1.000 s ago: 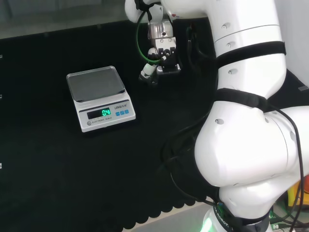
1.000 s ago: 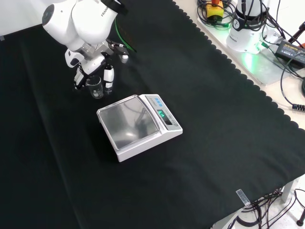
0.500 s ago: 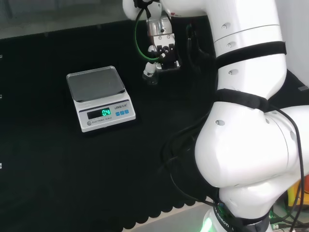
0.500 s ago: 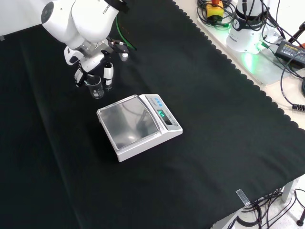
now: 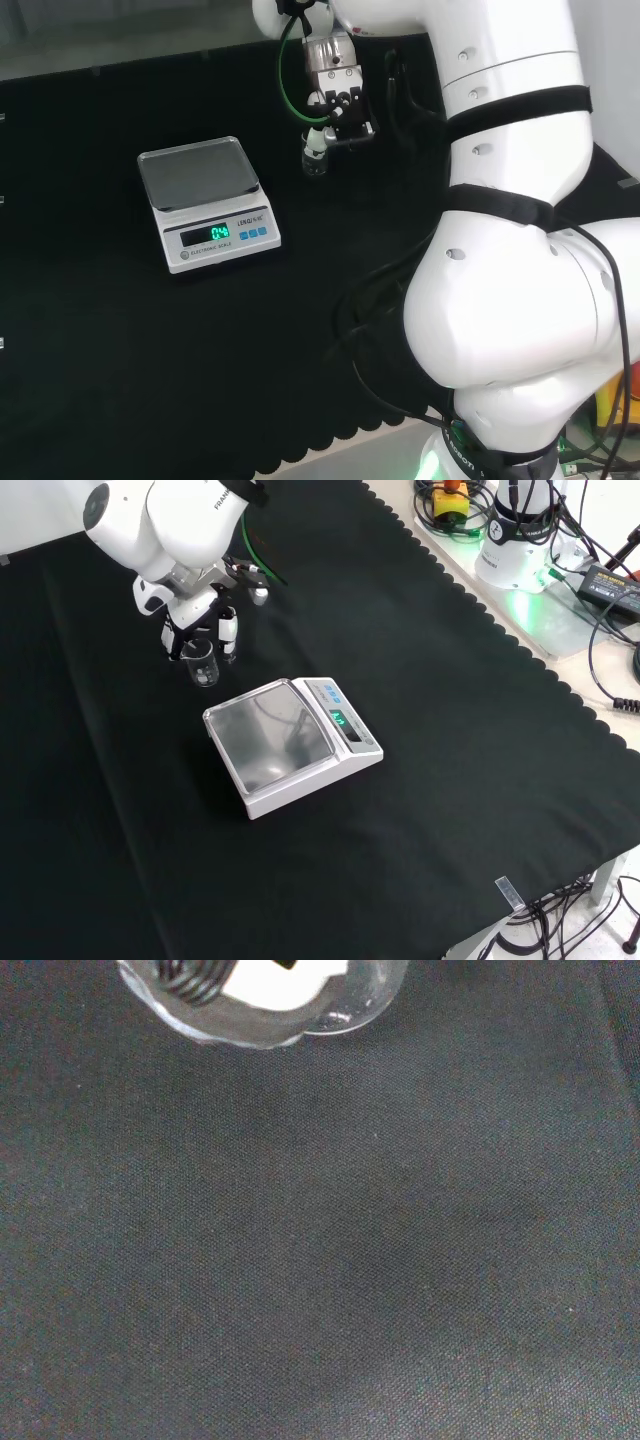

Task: Pick up the beaker.

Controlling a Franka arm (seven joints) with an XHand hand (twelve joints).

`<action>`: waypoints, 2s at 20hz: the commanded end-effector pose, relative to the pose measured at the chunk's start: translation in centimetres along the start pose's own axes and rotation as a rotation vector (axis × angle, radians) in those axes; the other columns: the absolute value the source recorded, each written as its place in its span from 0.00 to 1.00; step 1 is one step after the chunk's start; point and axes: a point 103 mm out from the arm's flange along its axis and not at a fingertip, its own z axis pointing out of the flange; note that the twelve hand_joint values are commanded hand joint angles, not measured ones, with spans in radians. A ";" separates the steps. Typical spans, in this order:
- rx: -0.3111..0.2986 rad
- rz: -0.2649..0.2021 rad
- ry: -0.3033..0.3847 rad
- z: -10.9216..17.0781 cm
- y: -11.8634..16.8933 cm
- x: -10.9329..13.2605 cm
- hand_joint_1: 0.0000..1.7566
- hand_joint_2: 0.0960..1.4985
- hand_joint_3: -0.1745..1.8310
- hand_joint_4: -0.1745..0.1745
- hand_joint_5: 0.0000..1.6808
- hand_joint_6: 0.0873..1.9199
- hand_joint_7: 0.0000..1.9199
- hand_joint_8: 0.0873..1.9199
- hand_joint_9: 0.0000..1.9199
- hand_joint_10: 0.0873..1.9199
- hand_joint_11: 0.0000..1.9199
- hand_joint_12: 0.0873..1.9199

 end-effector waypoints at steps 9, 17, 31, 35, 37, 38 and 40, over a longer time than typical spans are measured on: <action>-0.110 0.060 0.062 -0.1 0.9 1.8 0.63 0.48 0.34 0.00 0.48 0.31 0.44 0.34 0.69 0.08 0.74 0.31; -0.088 0.048 0.062 -0.6 1.6 3.2 0.65 0.47 0.35 0.00 0.48 0.34 0.45 0.34 0.70 0.07 0.74 0.31; -0.056 0.064 0.026 -4.5 -0.4 1.5 0.64 0.47 0.36 0.00 0.50 0.35 0.47 0.35 0.71 0.07 0.75 0.31; -0.059 0.049 0.016 -6.0 -1.4 1.0 0.64 0.47 0.36 0.00 0.50 0.35 0.47 0.35 0.71 0.07 0.75 0.31; -0.066 0.040 0.009 -6.8 -2.2 0.7 0.64 0.47 0.36 0.00 0.50 0.35 0.47 0.35 0.71 0.07 0.75 0.30; -0.071 0.031 0.004 -7.1 -2.6 0.5 0.64 0.47 0.36 0.00 0.50 0.35 0.48 0.35 0.71 0.07 0.75 0.30; -0.077 0.046 -0.007 -7.9 -3.2 0.3 0.63 0.47 0.36 0.00 0.50 0.35 0.48 0.35 0.72 0.07 0.75 0.30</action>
